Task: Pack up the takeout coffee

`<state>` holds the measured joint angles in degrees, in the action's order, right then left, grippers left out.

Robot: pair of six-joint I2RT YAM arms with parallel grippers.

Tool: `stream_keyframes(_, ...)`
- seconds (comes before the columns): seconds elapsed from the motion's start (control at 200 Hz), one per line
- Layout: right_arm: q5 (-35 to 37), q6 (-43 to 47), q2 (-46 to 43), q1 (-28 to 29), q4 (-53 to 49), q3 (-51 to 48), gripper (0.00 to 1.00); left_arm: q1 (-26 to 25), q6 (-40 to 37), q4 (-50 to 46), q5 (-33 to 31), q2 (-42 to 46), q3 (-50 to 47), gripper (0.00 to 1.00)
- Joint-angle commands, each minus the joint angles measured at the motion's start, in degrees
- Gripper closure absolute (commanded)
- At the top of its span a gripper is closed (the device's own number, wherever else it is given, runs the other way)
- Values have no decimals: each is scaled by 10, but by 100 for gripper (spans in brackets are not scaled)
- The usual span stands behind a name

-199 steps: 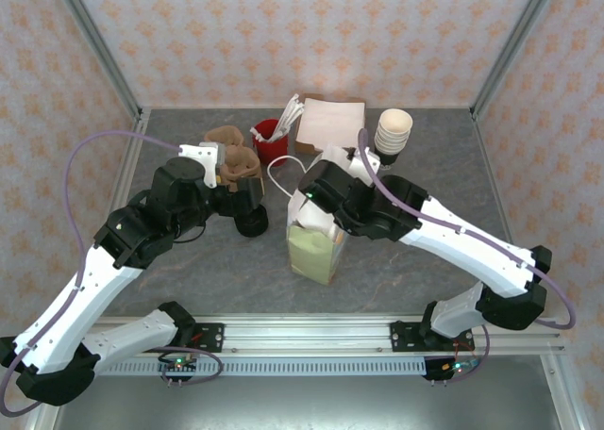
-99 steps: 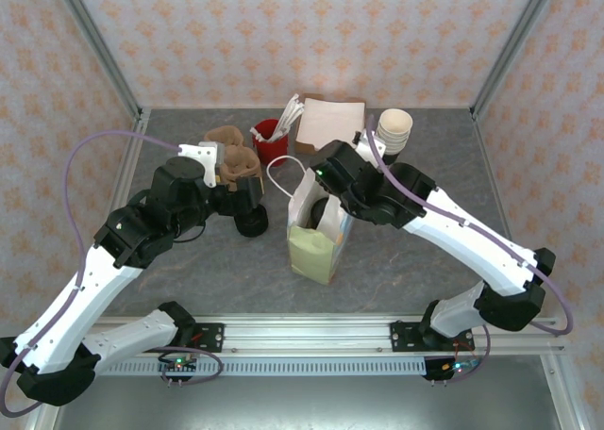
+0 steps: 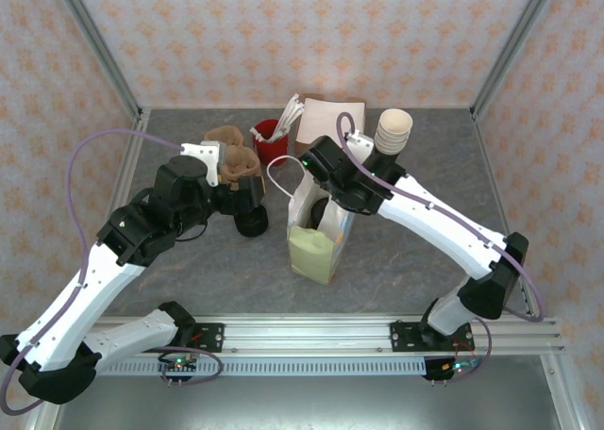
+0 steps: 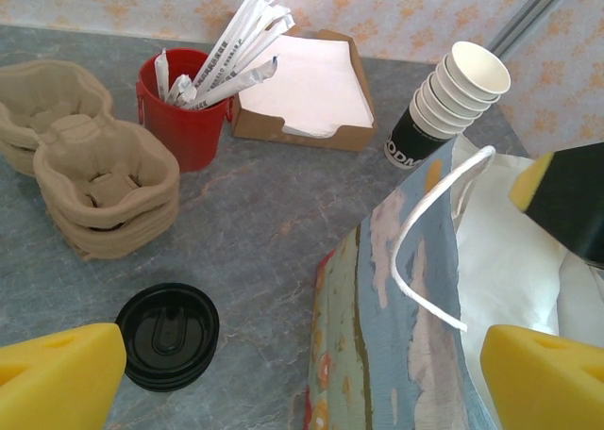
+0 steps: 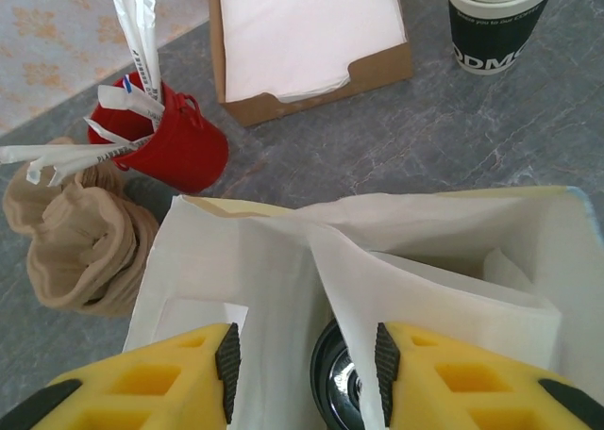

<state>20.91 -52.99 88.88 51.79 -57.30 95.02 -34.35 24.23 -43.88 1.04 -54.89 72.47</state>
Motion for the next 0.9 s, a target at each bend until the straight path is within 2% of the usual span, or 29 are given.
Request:
stream_keyframes(0.0,-18,12,25,-6,8,-1,56,4,10,14,-12,3,-7,3)
stream_keyframes(0.27,-62,-6,40,-8,36,-24,56,4,11,9,-17,16,-16,3)
stream_keyframes(0.535,-107,52,19,-7,26,74,55,4,-4,5,-38,11,16,2)
stream_keyframes(0.706,-85,102,-28,-7,12,124,52,5,-37,13,-94,6,49,1)
stream_keyframes(0.771,-58,134,-51,-7,10,131,50,5,-55,24,-118,4,56,0)
stream_keyframes(0.831,-19,164,-73,-8,3,133,45,6,-74,38,-151,4,55,0)
stream_keyframes(0.896,0,176,-96,-29,-18,130,44,9,-93,50,-190,6,52,0)
